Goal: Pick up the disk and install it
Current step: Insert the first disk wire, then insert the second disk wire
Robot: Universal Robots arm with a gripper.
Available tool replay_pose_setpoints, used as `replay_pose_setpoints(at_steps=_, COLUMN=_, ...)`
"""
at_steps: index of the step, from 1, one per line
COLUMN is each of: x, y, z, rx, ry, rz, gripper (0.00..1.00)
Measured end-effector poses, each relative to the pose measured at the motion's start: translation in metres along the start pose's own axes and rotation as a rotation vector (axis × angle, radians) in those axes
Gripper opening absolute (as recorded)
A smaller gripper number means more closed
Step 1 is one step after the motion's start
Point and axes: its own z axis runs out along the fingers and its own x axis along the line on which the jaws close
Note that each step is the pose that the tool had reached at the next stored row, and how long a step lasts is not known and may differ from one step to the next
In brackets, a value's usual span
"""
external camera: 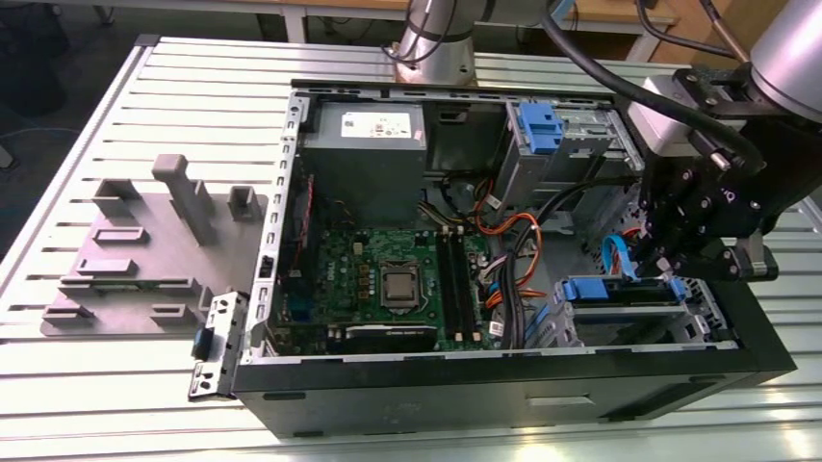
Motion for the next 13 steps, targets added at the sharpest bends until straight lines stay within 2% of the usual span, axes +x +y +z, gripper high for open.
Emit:
replay_pose_setpoints(at_steps=4, x=0.0000, y=0.0000, z=-0.0025, rx=0.0000, ry=-0.0021, rz=0.011, gripper=0.23)
replay_pose_setpoints(at_steps=13, x=0.0000, y=0.0000, z=-0.0026, rx=0.0000, ry=-0.0043, rz=0.012, gripper=0.23)
